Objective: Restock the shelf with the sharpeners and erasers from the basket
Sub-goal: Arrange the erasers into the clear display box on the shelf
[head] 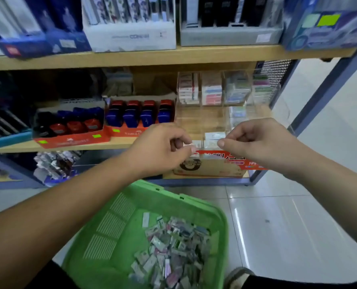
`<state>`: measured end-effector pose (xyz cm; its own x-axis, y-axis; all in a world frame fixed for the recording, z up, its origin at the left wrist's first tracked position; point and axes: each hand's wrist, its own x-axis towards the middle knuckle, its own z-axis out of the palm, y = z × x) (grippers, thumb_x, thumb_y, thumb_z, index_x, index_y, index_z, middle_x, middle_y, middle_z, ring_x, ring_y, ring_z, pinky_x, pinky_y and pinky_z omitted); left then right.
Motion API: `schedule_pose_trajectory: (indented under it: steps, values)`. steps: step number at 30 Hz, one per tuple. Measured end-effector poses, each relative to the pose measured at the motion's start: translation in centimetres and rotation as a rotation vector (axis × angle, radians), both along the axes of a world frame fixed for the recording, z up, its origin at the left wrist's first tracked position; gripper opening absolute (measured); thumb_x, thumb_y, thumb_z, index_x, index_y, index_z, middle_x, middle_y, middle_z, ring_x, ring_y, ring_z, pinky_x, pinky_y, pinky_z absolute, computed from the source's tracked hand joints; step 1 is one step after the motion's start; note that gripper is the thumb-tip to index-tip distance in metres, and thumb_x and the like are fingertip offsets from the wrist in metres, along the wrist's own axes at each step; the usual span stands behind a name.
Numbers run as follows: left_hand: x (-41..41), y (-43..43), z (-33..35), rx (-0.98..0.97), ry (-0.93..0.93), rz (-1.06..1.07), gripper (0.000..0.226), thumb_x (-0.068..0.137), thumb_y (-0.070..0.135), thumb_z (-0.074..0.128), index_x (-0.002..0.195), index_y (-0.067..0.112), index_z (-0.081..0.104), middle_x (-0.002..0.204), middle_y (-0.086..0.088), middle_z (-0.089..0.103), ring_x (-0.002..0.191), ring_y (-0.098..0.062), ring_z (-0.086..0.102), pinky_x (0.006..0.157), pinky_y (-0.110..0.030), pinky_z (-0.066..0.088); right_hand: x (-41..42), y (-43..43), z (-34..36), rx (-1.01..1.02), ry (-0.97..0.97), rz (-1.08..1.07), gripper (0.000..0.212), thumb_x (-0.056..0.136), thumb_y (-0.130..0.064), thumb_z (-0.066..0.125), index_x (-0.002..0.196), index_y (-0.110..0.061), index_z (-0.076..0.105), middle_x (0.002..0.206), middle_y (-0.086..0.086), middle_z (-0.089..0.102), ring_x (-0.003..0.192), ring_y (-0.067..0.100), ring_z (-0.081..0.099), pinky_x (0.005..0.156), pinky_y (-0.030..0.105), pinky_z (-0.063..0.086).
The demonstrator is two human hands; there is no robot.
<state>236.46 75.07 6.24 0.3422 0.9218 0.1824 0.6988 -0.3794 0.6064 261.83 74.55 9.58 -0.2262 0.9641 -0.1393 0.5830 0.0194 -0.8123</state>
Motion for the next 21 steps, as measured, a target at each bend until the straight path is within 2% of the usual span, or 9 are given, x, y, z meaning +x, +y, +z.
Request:
schedule_pose_trajectory:
  steps: [2, 4, 6, 8, 11, 14, 16, 18, 21]
  values:
    - [-1.7, -3.0, -1.3, -0.039, -0.047, 0.044, 0.010, 0.091, 0.038, 0.075, 0.089, 0.028, 0.076, 0.080, 0.008, 0.067, 0.073, -0.008, 0.063, 0.064, -0.029, 0.053, -1.5, -2.0, -0.5, -0.029, -0.046, 0.124, 0.032, 0.080, -0.051, 0.083, 0.085, -0.020, 0.078, 0.078, 0.013, 0.074, 0.070, 0.032, 0.068, 0.073, 0.047, 0.057]
    - [-3.2, -5.8, -3.6, -0.114, -0.078, 0.079, 0.013, 0.092, 0.041, 0.074, 0.086, 0.030, 0.075, 0.077, 0.010, 0.067, 0.068, -0.007, 0.061, 0.060, -0.030, 0.052, -3.4, -4.2, -2.2, -0.061, -0.158, 0.268, 0.030, 0.080, -0.053, 0.082, 0.085, -0.023, 0.078, 0.074, 0.005, 0.073, 0.064, 0.019, 0.064, 0.067, 0.040, 0.053]
    - [-4.5, -7.9, -6.6, -0.207, 0.013, 0.051, 0.016, 0.091, 0.044, 0.073, 0.088, 0.028, 0.075, 0.077, 0.010, 0.068, 0.069, -0.005, 0.062, 0.062, -0.030, 0.053, -5.4, -6.3, -5.1, -0.093, -0.296, 0.404, 0.030, 0.083, -0.058, 0.078, 0.087, -0.028, 0.077, 0.077, -0.008, 0.073, 0.068, 0.008, 0.066, 0.066, 0.033, 0.054]
    - [-5.8, -9.7, -10.2, -0.373, 0.174, -0.005, 0.018, 0.091, 0.044, 0.072, 0.094, 0.026, 0.075, 0.083, 0.009, 0.072, 0.074, -0.007, 0.065, 0.069, -0.034, 0.057, -7.4, -8.1, -8.2, -0.143, -0.485, 0.574, 0.039, 0.086, -0.067, 0.070, 0.099, -0.032, 0.075, 0.090, -0.016, 0.071, 0.080, 0.003, 0.064, 0.075, 0.032, 0.054]
    - [-7.7, -11.8, -15.7, -0.571, 0.274, 0.019, 0.026, 0.091, 0.041, 0.072, 0.108, 0.022, 0.075, 0.098, 0.005, 0.074, 0.089, -0.015, 0.069, 0.079, -0.037, 0.058, -9.6, -9.9, -12.8, -0.276, -0.699, 0.790, 0.062, 0.088, -0.072, 0.065, 0.134, -0.030, 0.063, 0.130, -0.006, 0.064, 0.112, 0.016, 0.062, 0.095, 0.034, 0.053]
    - [-8.7, -14.0, -19.8, -0.739, 0.197, 0.143, 0.036, 0.092, 0.037, 0.075, 0.121, 0.017, 0.072, 0.111, -0.001, 0.072, 0.097, -0.019, 0.067, 0.084, -0.030, 0.053, -11.1, -10.0, -17.8, -0.379, -0.770, 0.786, 0.082, 0.084, -0.072, 0.071, 0.151, -0.032, 0.047, 0.151, 0.002, 0.053, 0.129, 0.024, 0.057, 0.105, 0.038, 0.050]
    - [-8.7, -15.3, -21.9, -0.823, 0.151, 0.198, 0.042, 0.091, 0.035, 0.076, 0.128, 0.014, 0.069, 0.117, -0.006, 0.071, 0.102, -0.021, 0.066, 0.090, -0.031, 0.053, -11.5, -9.9, -21.4, -0.427, -0.792, 0.732, 0.097, 0.077, -0.070, 0.079, 0.158, -0.037, 0.037, 0.161, 0.003, 0.043, 0.138, 0.028, 0.051, 0.112, 0.041, 0.046]
    - [-8.7, -16.3, -23.4, -0.873, 0.123, 0.220, 0.041, 0.092, 0.034, 0.076, 0.126, 0.012, 0.069, 0.119, -0.008, 0.071, 0.107, -0.023, 0.067, 0.094, -0.032, 0.054, -12.0, -10.0, -24.7, -0.446, -0.815, 0.718, 0.114, 0.068, -0.072, 0.084, 0.162, -0.042, 0.026, 0.170, 0.004, 0.028, 0.150, 0.032, 0.038, 0.121, 0.046, 0.037]
    - [-8.7, -17.0, -24.3, -0.912, 0.133, 0.158, 0.039, 0.092, 0.033, 0.076, 0.126, 0.014, 0.070, 0.121, -0.008, 0.072, 0.108, -0.021, 0.067, 0.093, -0.029, 0.052, -12.5, -10.8, -28.3, -0.399, -1.006, 0.821, 0.133, 0.062, -0.074, 0.086, 0.164, -0.047, 0.004, 0.175, 0.005, -0.001, 0.158, 0.043, 0.007, 0.122, 0.069, 0.020]
